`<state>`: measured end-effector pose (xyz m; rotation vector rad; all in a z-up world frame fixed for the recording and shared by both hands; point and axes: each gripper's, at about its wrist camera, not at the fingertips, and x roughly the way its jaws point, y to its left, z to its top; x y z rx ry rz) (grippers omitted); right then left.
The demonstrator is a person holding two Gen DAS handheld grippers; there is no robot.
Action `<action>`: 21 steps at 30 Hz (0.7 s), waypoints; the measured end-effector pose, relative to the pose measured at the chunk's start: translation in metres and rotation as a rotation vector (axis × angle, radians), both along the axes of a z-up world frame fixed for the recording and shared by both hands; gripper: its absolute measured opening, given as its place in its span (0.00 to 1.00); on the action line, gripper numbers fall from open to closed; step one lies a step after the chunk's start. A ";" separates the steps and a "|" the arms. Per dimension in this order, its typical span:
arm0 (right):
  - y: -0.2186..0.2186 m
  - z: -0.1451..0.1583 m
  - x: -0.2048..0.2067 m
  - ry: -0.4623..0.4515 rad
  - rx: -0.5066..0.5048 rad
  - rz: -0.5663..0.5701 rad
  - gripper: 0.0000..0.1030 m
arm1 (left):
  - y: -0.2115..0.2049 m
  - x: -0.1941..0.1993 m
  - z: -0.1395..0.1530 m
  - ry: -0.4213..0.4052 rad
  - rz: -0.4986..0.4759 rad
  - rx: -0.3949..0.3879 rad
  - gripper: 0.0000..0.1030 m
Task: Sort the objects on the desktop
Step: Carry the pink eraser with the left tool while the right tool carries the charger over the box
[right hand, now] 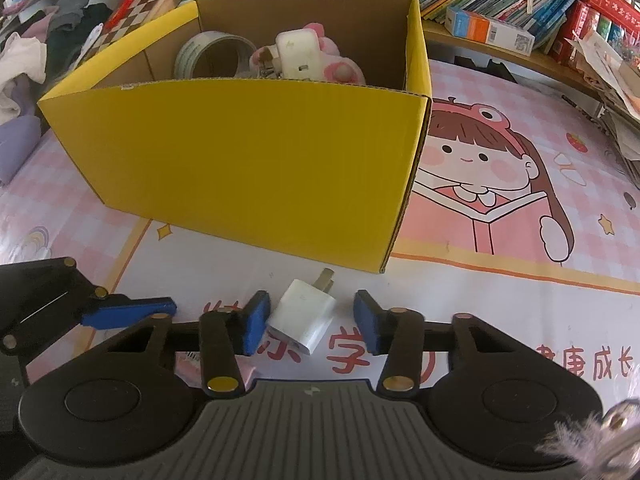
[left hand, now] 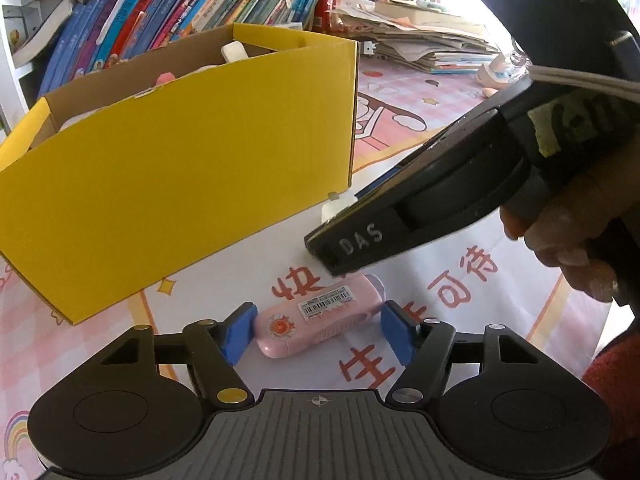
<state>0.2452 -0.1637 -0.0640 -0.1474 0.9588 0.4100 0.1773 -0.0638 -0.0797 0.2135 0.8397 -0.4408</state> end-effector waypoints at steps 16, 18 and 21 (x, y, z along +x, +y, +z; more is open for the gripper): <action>0.009 0.004 -0.014 0.008 0.023 -0.012 0.33 | 0.051 -0.014 0.012 0.034 0.167 -0.057 0.65; 0.011 0.006 -0.018 0.003 0.024 -0.006 0.33 | 0.056 -0.019 0.015 0.026 0.178 -0.064 0.65; 0.015 0.009 -0.023 -0.002 0.024 0.003 0.33 | 0.054 -0.013 0.024 0.017 0.182 -0.066 0.65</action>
